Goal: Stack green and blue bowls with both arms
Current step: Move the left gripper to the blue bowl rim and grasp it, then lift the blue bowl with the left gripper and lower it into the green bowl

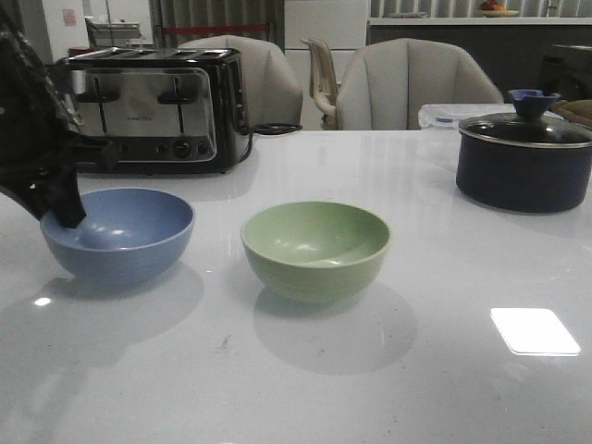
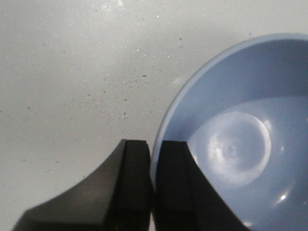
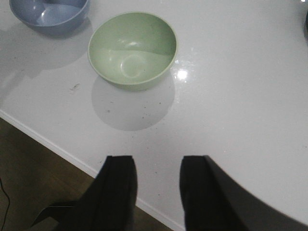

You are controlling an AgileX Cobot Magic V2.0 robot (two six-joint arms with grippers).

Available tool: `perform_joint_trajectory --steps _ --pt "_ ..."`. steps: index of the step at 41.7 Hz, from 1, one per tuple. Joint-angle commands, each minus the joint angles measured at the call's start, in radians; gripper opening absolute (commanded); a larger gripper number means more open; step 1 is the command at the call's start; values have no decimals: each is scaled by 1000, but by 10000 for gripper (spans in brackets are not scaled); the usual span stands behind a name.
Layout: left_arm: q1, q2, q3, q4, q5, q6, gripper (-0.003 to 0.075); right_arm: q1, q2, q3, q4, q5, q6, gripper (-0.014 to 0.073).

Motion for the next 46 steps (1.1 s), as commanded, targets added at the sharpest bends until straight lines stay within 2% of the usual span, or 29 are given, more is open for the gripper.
perform_joint_trajectory --steps 1,8,16,22,35,46 --pt "-6 -96 -78 13 39 7 102 0 -8 -27 3 -59 -11 356" --pt "-8 -153 -189 -1 120 7 102 0 -8 -27 3 -59 -11 356" --pt "-62 -165 -305 -78 196 7 102 0 -8 -27 3 -59 -11 356" --pt "-140 -165 -316 -138 155 7 102 0 -8 -27 3 -59 -11 356" --pt "-320 -122 -316 -138 96 7 102 0 -8 -27 3 -59 -11 356" --pt "-361 -11 -316 -158 47 7 102 0 -8 -27 3 -59 -11 356"
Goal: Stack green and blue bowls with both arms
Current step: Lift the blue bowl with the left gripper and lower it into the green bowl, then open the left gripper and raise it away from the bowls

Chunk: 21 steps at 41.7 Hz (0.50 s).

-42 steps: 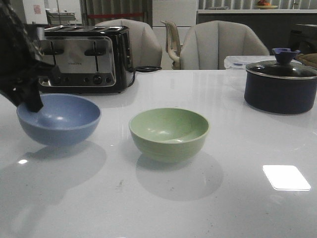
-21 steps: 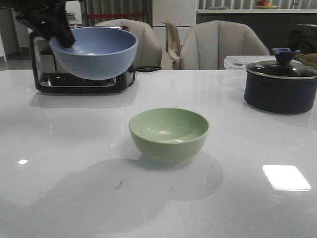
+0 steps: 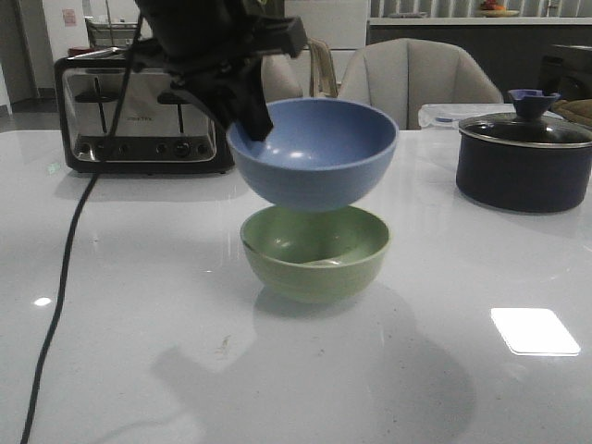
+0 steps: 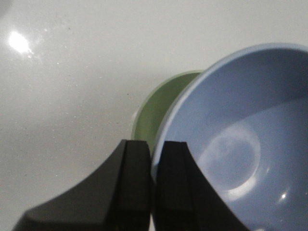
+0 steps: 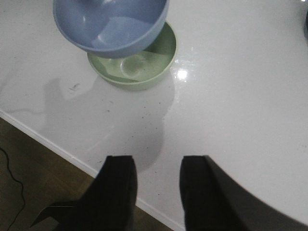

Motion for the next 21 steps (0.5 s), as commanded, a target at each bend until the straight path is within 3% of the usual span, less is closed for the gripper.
perform_joint_trajectory --steps 1,8,11,18,21 --pt "-8 -15 -32 -26 -73 -1 102 0 -8 -27 3 -59 -11 356" --pt "-8 35 -32 -47 -93 -1 106 0 -8 -27 3 -59 -11 356" --pt "-8 49 -32 -49 -91 -1 146 0 -8 -27 3 -59 -11 356" --pt "-8 64 -32 -51 -75 -1 424 0 -8 -27 3 -59 -11 356" --pt "-8 58 -32 -51 -75 -1 505 0 -8 -27 3 -59 -11 356"
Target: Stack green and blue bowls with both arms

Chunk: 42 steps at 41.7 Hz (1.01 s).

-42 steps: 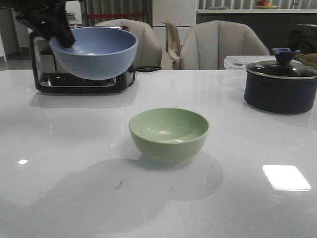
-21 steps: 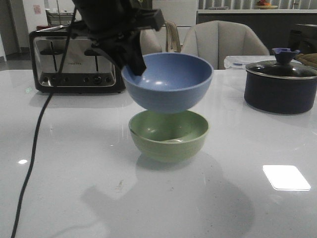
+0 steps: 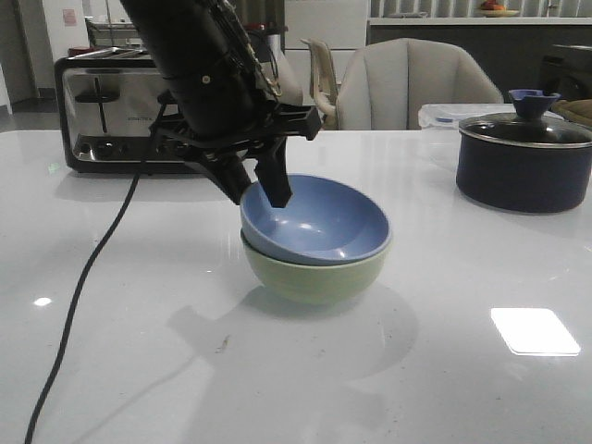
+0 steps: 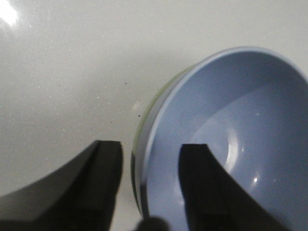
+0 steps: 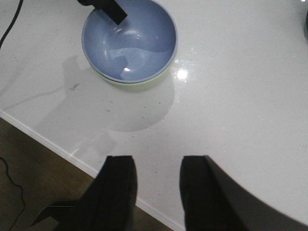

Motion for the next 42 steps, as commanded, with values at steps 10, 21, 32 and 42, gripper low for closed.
perform_joint_trajectory --steps 10,21,32,42 --pt "-6 -164 -35 -10 11 -1 531 0 -8 -27 3 -59 -11 356" --pt "-10 -386 -2 68 88 -1 531 0 -8 -27 3 -59 -11 356" --pt "-10 -680 176 129 88 -1 531 0 -8 -27 3 -59 -11 356" --pt "-10 -957 413 187 81 -1 531 0 -8 -27 3 -61 -11 356"
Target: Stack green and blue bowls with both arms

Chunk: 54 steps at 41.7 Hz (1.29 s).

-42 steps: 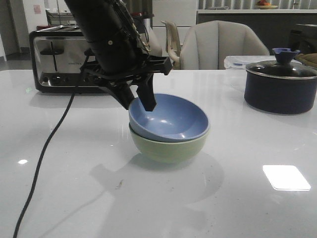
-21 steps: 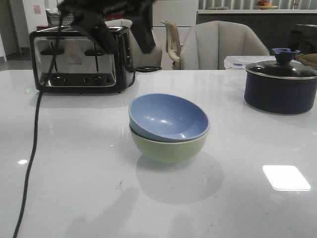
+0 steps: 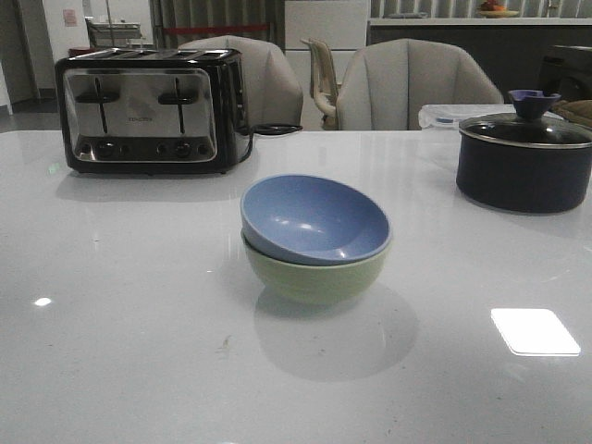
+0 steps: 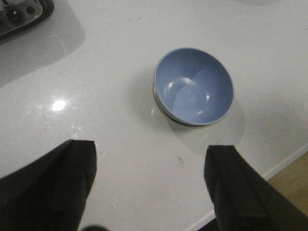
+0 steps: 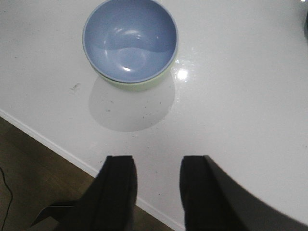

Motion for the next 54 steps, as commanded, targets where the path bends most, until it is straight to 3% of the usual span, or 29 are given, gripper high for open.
perform_joint_trajectory --steps 1,16,30,35,42,48,54 --pt "-6 -130 68 24 -51 -1 531 0 -8 -27 3 -63 -11 356" --pt "-6 -486 371 47 -61 -1 531 0 -8 -27 3 -43 -11 356" --pt "-6 -567 457 49 -108 -1 522 0 -8 -27 3 -34 -11 332" --pt "-6 -567 457 49 -116 -1 433 0 -8 -27 3 -34 -11 218" --pt "-6 -567 457 49 -120 -1 232 0 -8 -27 3 -34 -11 41" --pt "-6 -567 457 39 -118 -1 96 0 -8 -27 3 -34 -11 36" --pt "-6 -567 457 40 -120 -1 101 0 -8 -27 3 -34 -11 36"
